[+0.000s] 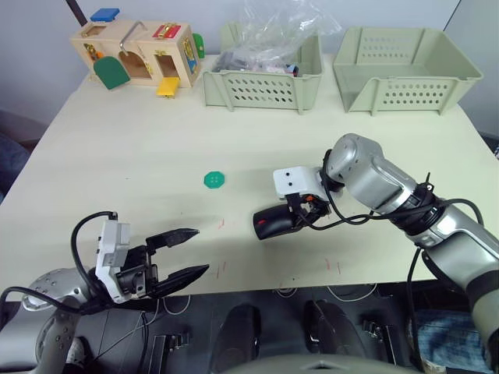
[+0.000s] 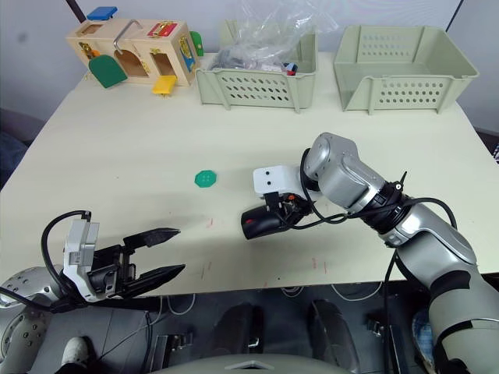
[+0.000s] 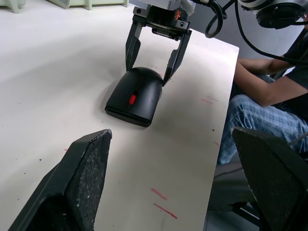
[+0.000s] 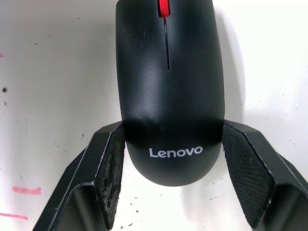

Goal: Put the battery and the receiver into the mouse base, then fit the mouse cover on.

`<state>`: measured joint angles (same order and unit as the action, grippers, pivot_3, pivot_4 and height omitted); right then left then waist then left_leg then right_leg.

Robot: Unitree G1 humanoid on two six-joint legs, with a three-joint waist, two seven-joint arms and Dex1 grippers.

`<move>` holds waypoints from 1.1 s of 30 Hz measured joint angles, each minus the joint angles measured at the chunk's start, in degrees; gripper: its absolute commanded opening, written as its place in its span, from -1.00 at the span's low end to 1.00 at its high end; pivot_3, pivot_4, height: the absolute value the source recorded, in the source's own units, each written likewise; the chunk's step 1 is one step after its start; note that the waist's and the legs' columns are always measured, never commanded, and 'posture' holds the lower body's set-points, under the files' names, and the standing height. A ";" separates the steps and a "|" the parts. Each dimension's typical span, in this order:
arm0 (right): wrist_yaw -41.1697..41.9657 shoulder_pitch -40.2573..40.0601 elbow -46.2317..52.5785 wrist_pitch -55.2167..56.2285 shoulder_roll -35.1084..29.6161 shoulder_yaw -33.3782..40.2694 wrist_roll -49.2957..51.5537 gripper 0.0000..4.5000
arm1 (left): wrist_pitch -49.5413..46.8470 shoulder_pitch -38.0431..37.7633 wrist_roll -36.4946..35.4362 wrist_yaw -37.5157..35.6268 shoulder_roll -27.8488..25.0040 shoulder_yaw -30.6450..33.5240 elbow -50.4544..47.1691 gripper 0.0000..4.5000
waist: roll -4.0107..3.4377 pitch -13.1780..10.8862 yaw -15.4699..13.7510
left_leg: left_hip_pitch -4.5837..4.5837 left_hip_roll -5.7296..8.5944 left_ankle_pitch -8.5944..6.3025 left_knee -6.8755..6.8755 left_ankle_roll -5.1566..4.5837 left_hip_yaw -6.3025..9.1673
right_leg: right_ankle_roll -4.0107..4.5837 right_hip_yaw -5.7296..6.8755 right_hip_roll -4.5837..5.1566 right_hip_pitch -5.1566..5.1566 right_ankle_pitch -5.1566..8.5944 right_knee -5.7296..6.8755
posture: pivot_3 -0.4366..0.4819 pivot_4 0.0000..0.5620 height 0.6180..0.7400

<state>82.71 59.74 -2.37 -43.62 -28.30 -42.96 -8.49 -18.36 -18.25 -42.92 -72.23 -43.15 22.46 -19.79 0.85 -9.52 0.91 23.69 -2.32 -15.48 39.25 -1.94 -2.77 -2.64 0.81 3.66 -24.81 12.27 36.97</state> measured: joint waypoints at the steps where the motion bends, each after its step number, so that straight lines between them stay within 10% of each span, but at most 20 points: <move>1: 0.00 0.00 0.00 0.00 0.00 0.00 0.00 0.28 | 0.00 0.00 0.00 0.00 0.00 0.00 0.00 0.90 | 0.00 0.00 0.00 | 0.00 0.00 0.00 0.00 0.00 0.00 | 0.00 0.00 0.00 0.00 0.00 0.00 | -0.05 -0.47 1.00; 33: 0.00 0.03 -0.01 0.06 0.05 0.01 0.05 0.28 | 0.00 0.22 0.00 0.20 0.11 -0.09 0.00 0.90 | 0.00 0.00 0.02 | 0.00 0.00 0.00 0.00 0.00 0.00 | 0.00 0.00 0.00 0.00 0.00 0.00 | -0.05 -0.47 1.00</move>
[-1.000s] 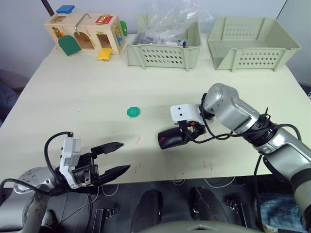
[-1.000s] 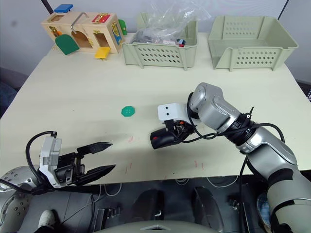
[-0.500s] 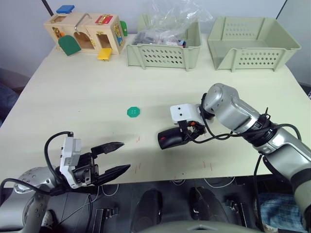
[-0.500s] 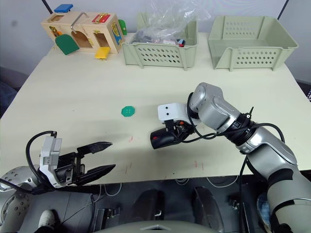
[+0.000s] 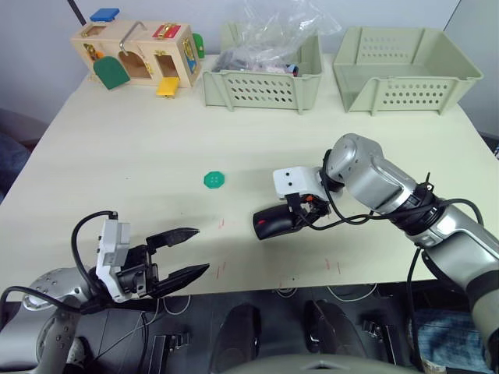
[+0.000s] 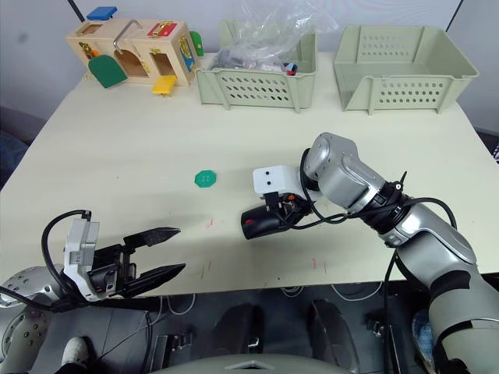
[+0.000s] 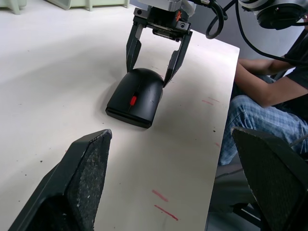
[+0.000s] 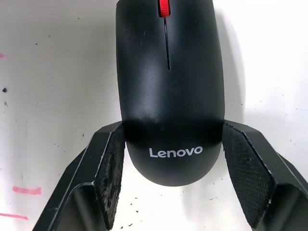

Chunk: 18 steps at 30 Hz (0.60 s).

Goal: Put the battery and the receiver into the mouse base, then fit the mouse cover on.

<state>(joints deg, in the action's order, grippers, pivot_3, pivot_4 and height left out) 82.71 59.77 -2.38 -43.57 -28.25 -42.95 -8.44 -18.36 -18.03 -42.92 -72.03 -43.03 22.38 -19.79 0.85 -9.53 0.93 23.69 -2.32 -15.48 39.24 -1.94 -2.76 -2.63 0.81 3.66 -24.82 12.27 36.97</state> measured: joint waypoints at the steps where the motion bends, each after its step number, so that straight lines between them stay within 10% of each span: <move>1: 0.00 0.00 0.00 0.00 0.00 0.00 0.00 0.28 | 0.00 0.00 0.00 0.00 0.00 0.00 0.00 0.90 | 0.00 0.00 0.00 | 0.00 0.00 0.00 0.00 0.00 0.00 | 0.00 0.00 0.00 0.00 0.00 0.00 | -0.05 -0.47 1.00; 6: 0.07 0.01 -0.01 0.06 0.03 0.01 0.08 0.95 | 0.00 0.00 0.00 0.03 0.01 0.00 0.00 0.90 | 0.00 0.00 0.04 | -0.01 0.00 0.00 0.00 0.00 0.00 | 0.00 0.00 0.00 0.00 0.00 0.00 | -0.05 -0.47 1.00; 18: -0.35 -0.02 1.69 -0.10 -0.41 1.31 1.94 0.95 | 0.00 -0.20 0.00 0.47 0.06 -0.01 -0.02 0.90 | -0.02 -0.02 -0.07 | 0.02 0.00 0.00 0.00 0.00 0.01 | 0.00 0.00 0.01 -0.01 0.00 -0.01 | -0.05 -0.47 1.00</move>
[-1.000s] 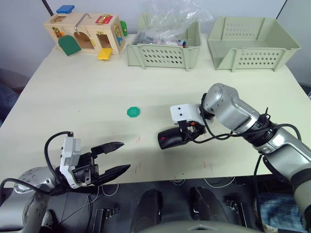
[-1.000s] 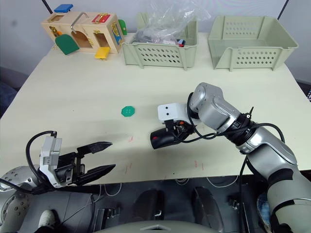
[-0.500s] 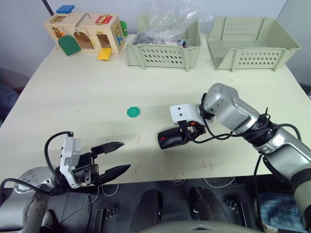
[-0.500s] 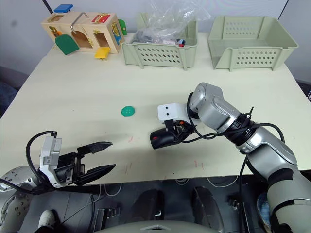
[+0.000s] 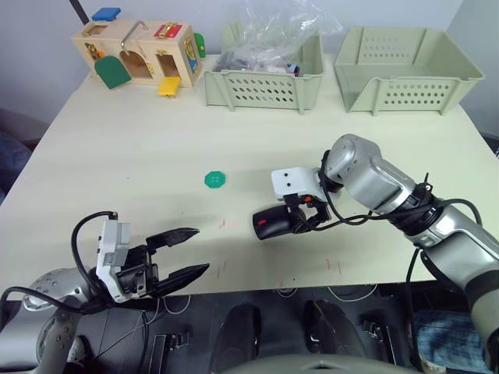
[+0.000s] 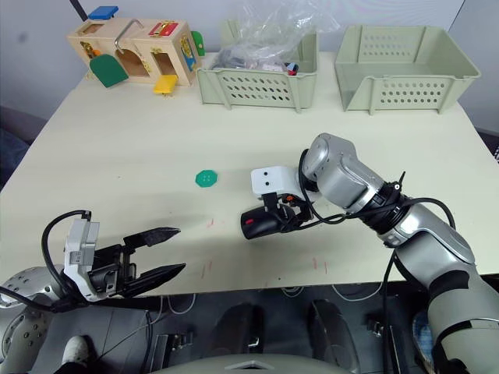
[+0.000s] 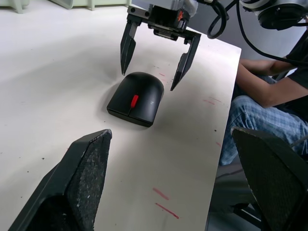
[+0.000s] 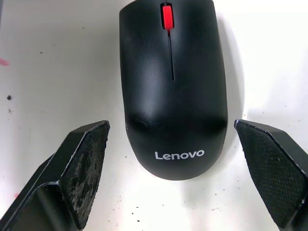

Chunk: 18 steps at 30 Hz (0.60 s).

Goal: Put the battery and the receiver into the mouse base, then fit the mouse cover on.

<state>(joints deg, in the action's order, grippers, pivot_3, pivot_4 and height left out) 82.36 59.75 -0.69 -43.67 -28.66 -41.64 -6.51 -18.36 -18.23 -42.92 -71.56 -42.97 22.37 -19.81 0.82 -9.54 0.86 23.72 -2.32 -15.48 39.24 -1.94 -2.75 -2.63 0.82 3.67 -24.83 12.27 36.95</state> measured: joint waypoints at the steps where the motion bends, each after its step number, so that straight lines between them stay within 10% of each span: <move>1: -0.01 -0.02 1.04 -0.16 -0.33 1.31 0.88 0.95 | 0.00 -0.05 0.00 0.08 0.02 0.00 -0.01 0.90 | 0.00 0.00 -0.02 | 0.00 0.00 0.00 0.00 0.00 0.01 | 0.00 0.00 0.00 0.00 0.00 0.00 | -0.05 -0.47 1.00; 8: -5.72 -8.27 8.48 0.82 4.22 18.01 12.94 0.95 | 0.07 -0.28 -0.01 0.47 0.20 0.05 -0.70 0.90 | 0.06 0.04 -0.05 | -0.01 -0.01 0.00 -0.04 0.00 0.00 | 0.00 0.01 0.00 0.02 0.00 -0.04 | -0.05 -0.47 1.00; 14: -9.30 -16.93 7.12 6.25 6.50 19.72 16.71 0.01 | 0.09 0.28 -0.02 0.60 0.23 0.15 -0.84 0.90 | 0.08 0.05 -0.13 | -0.02 0.00 0.00 -0.03 0.00 -0.02 | 0.00 0.02 0.00 0.05 0.00 -0.03 | -0.05 -0.47 1.00; 18: -11.10 -18.03 4.18 10.19 7.27 19.18 16.31 0.01 | 0.09 0.58 -0.01 0.60 0.21 0.15 -0.80 0.90 | 0.05 0.03 0.07 | -0.04 0.00 0.00 -0.02 0.00 -0.04 | -0.01 -0.03 -0.02 0.03 -0.01 -0.02 | -0.05 -0.47 1.00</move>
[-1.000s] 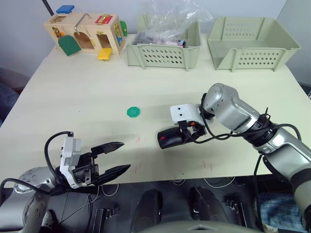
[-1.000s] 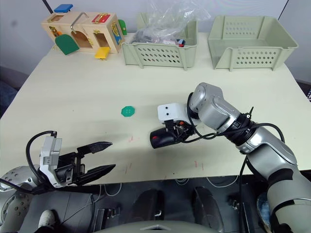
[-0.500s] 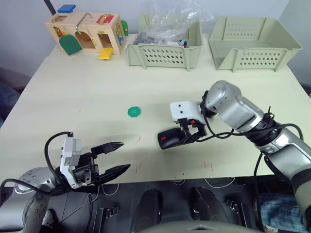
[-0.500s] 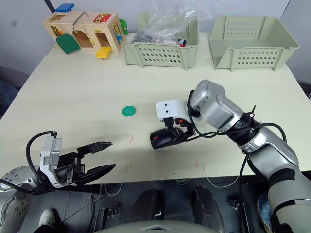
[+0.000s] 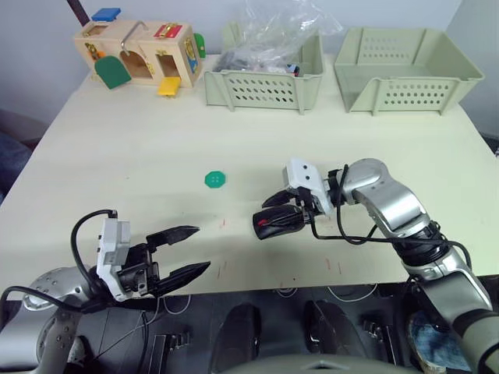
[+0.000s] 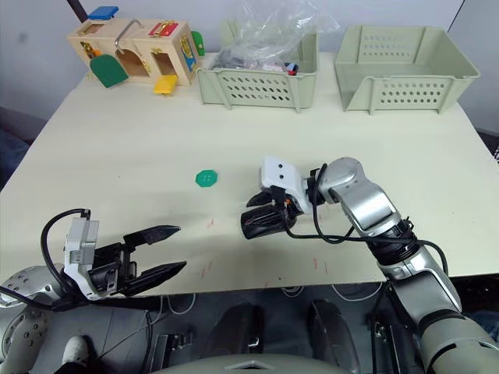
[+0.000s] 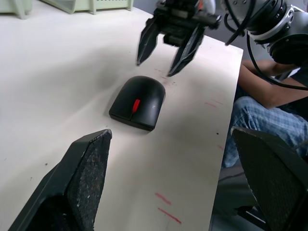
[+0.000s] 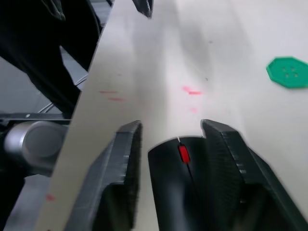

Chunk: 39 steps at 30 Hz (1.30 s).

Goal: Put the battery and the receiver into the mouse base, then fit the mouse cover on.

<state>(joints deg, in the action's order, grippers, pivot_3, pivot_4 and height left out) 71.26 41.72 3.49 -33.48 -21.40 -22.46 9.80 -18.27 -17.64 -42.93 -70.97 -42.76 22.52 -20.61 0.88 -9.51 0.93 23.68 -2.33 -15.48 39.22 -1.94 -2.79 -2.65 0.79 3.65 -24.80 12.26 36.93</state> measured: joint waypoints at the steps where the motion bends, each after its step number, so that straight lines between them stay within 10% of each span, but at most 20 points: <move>1: -0.39 0.00 -0.77 0.28 0.64 -0.14 0.06 -0.08 | 0.00 0.00 0.00 0.00 -0.01 0.00 0.00 0.90 | 0.00 0.00 0.02 | 0.00 -0.01 0.00 0.00 0.00 0.00 | 0.00 0.00 -0.02 0.00 0.00 0.01 | -0.05 -0.47 1.00; 4: -0.83 0.00 -2.57 0.58 1.44 -0.62 0.02 -0.51 | 0.00 -0.02 0.00 0.06 -0.01 0.00 0.00 0.90 | -0.01 0.00 -0.06 | 0.02 -0.01 0.00 -0.01 0.00 0.01 | 0.01 0.02 -0.03 0.00 0.00 0.01 | -0.05 -0.47 1.00; 32: -0.80 2.93 -13.63 11.72 1.78 -9.45 -6.59 -0.51 | 4.10 -1.20 1.15 -3.47 0.19 1.64 4.70 0.90 | 0.01 0.26 -0.32 | -0.15 0.01 0.00 0.00 0.00 -0.01 | 0.19 0.03 0.02 0.19 0.12 -0.02 | -0.05 -0.47 1.00; 39: -3.33 -5.54 -2.62 2.84 0.85 3.28 5.25 -0.51 | 6.20 -2.33 1.63 -4.51 0.92 1.74 6.22 0.90 | 0.10 0.33 -0.50 | -0.02 0.00 0.00 0.01 0.00 0.05 | 0.22 0.05 0.04 0.10 0.12 -0.04 | -0.05 -0.47 1.00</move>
<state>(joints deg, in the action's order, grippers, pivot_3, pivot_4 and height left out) 67.93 36.18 0.87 -30.64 -20.54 -19.18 15.05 -12.07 -19.98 -41.30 -75.47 -41.84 24.26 -14.39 0.98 -9.18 0.43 23.66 -2.33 -15.48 39.23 -1.93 -2.74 -2.43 0.84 3.69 -24.70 12.38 36.89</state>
